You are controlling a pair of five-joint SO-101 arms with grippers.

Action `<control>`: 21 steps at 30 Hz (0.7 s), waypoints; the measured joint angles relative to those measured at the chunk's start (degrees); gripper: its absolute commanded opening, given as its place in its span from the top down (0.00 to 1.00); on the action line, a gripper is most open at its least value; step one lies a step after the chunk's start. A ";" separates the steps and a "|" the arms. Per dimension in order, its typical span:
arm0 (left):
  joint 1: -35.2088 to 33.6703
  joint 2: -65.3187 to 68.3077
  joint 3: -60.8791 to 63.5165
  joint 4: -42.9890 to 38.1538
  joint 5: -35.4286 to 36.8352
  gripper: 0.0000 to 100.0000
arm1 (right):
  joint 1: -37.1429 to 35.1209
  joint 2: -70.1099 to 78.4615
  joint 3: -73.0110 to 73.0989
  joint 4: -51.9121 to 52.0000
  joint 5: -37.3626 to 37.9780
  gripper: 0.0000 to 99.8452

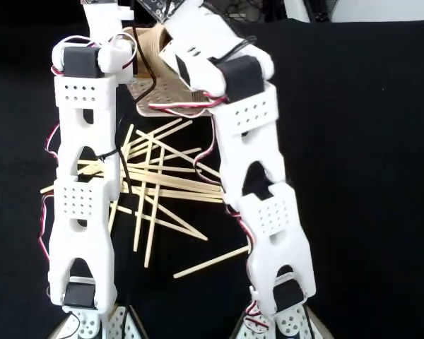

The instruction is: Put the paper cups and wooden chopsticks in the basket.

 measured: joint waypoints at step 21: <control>-2.81 0.70 -3.60 0.09 2.99 0.87 | 13.63 -3.96 -0.70 8.18 -12.92 0.77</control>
